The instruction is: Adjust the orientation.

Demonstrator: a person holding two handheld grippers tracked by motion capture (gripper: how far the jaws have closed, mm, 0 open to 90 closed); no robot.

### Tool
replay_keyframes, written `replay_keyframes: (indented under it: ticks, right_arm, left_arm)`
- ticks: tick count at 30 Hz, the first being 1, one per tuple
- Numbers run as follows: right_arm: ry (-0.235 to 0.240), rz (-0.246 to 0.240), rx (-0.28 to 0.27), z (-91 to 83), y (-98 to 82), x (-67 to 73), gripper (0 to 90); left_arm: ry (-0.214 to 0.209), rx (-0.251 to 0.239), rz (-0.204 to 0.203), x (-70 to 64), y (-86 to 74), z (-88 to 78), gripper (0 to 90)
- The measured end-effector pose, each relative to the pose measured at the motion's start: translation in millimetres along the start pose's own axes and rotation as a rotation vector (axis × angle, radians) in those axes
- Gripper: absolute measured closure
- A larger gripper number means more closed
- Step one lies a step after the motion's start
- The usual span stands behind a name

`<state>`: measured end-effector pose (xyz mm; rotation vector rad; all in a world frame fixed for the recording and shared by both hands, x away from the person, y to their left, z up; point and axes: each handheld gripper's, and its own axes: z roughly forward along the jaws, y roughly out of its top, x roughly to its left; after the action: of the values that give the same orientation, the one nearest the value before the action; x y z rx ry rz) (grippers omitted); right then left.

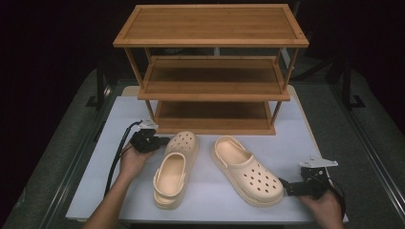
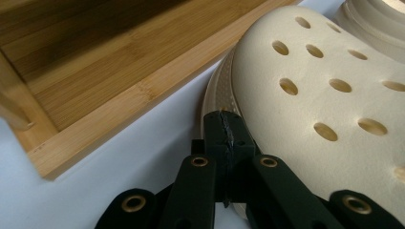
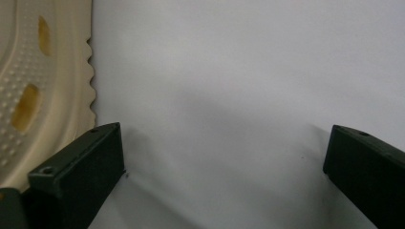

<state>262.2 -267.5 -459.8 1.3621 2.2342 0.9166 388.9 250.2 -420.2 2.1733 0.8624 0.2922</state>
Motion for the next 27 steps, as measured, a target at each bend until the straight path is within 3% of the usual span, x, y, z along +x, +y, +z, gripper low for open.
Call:
replay_keyframes:
  ticks: [4,6,10,12,16,20,27]
  right_arm:
    - [0.000,0.000,-0.001,0.0,-0.1,0.1,0.0]
    - [0.000,0.000,-0.002,0.0,-0.1,0.0,0.0]
    - [0.001,0.000,-0.001,0.0,-0.1,0.0,0.0]
    - [0.000,-0.001,-0.001,-0.1,-0.1,0.1,0.0]
    - [-0.001,-0.001,0.001,-0.2,0.0,0.0,0.0]
    - [-0.001,0.000,0.002,-0.2,0.1,0.2,0.0]
    - [0.000,0.000,0.001,-0.2,0.0,0.2,0.0]
  left_arm:
    - [-0.022,-0.023,-0.026,1.2,0.7,-16.3,82.2]
    - [-0.024,-0.032,-0.018,-2.3,0.3,-28.7,79.6]
    - [-0.031,-0.045,0.011,-16.6,-2.6,-57.6,75.5]
    - [-0.068,-0.080,-0.009,-23.3,-7.8,-72.3,74.4]
    - [-0.102,-0.098,-0.004,-36.0,-18.1,-87.6,71.8]
    - [-0.134,-0.116,-0.008,-45.7,-24.0,-90.8,69.0]
    - [-0.168,-0.085,0.002,-53.5,-25.8,-72.8,64.9]
